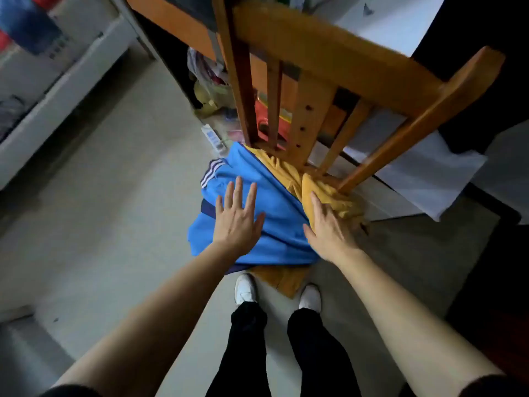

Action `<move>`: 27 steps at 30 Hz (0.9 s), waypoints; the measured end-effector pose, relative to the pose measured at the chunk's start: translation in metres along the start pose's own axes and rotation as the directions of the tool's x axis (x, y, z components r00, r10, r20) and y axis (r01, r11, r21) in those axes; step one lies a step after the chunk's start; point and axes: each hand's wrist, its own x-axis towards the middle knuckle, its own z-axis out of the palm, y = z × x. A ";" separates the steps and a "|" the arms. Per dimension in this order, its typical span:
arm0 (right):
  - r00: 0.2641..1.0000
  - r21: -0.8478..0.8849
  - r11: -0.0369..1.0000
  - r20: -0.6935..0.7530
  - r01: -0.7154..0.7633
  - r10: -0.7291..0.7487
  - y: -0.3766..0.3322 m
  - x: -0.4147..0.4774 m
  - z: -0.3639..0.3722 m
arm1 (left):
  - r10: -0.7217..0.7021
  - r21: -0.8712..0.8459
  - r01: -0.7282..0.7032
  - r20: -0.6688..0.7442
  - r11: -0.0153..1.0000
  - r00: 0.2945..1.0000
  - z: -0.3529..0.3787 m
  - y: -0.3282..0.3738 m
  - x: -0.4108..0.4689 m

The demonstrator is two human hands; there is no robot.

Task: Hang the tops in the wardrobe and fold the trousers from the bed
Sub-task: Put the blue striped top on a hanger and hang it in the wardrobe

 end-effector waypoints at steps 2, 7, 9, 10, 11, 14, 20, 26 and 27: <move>0.987 0.098 0.994 0.161 -0.044 0.028 0.012 0.019 0.044 | 0.015 -0.018 -0.014 0.063 1.000 0.998 0.043 -0.008 0.013; 0.976 -0.195 0.971 0.139 -0.139 0.168 0.041 0.040 0.143 | 0.074 -0.011 -0.075 0.302 0.997 0.950 0.159 -0.031 0.011; 0.979 -0.339 0.935 0.128 -0.105 0.156 0.039 0.046 0.166 | 0.087 0.034 -0.106 0.363 0.994 0.928 0.189 -0.043 0.003; 0.982 -0.389 0.916 0.115 -0.095 0.150 0.039 0.050 0.175 | 0.094 0.035 -0.113 0.339 0.993 0.936 0.200 -0.049 -0.002; 0.987 -0.413 0.905 0.078 -0.097 0.141 0.038 0.054 0.180 | 0.115 0.013 -0.122 0.258 0.992 0.959 0.207 -0.054 -0.005; 0.993 -0.375 0.921 -0.005 -0.109 0.116 0.040 0.061 0.178 | 0.141 -0.113 -0.135 0.048 0.984 0.989 0.212 -0.066 -0.003; 0.994 -0.176 0.980 -0.074 -0.097 0.085 0.028 0.045 0.153 | -0.149 -0.282 0.098 -0.167 0.954 0.975 0.168 -0.062 0.033; 0.933 -0.261 0.940 0.224 -0.220 0.281 -0.012 0.037 0.124 | -0.154 -0.226 0.113 -0.173 0.968 0.973 0.115 -0.095 0.016; 0.913 -0.232 0.950 0.304 -0.207 0.273 -0.022 0.036 0.117 | -0.173 -0.220 0.136 -0.160 0.966 0.972 0.103 -0.104 0.006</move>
